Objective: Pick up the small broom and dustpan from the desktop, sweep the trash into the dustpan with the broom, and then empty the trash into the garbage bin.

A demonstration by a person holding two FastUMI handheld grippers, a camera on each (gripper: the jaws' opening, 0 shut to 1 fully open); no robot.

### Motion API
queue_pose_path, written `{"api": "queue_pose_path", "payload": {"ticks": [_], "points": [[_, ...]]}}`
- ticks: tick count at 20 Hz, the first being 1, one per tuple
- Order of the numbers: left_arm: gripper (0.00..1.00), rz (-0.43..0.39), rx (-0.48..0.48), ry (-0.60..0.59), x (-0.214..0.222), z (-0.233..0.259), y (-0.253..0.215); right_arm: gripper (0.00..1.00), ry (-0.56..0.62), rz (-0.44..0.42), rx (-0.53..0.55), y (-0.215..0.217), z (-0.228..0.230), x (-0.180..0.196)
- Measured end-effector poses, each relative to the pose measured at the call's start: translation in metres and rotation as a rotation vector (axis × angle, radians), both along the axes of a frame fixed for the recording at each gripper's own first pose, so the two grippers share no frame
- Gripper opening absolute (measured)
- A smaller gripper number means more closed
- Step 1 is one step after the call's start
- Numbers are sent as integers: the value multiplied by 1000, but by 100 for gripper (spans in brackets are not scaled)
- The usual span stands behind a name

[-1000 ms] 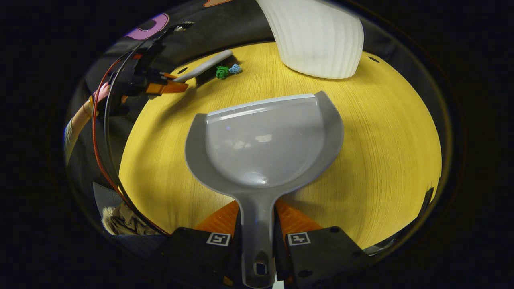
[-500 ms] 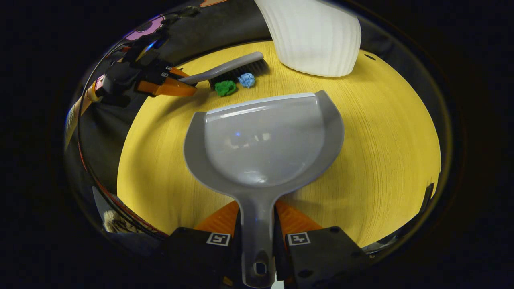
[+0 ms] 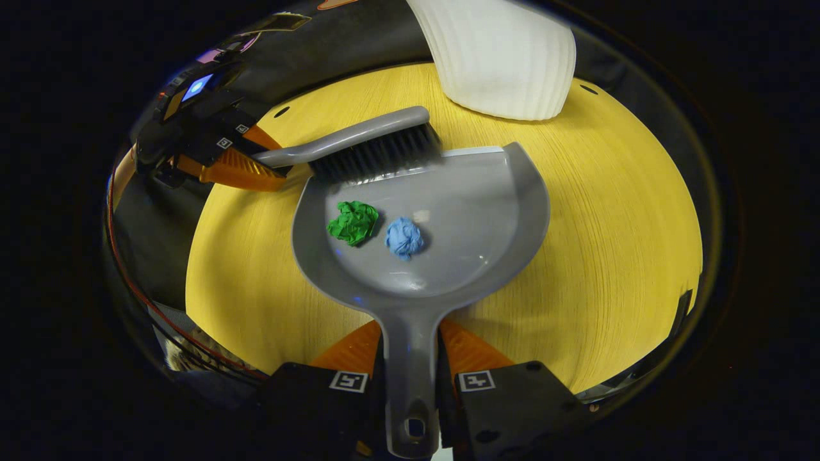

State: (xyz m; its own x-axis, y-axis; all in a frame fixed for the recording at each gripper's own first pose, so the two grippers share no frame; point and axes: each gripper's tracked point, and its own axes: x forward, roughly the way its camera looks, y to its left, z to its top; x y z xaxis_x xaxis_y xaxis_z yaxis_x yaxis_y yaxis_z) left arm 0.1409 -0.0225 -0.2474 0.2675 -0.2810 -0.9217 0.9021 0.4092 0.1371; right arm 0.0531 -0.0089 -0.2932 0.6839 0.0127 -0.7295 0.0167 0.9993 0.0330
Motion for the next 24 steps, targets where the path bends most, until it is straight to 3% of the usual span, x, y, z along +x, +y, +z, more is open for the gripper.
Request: {"api": "queue_pose_path", "payload": {"ticks": [8, 15, 24], "points": [[16, 283, 34, -83, 2, 3, 45, 34, 0, -1, 0, 0, 1, 0], [17, 661, -6, -107, -56, -10, 80, 37, -21, 4, -4, 1, 3, 2], [17, 910, -78, -58, -140, -35, 94, 34, -156, 24, -10, -1, 21, 8]]}}
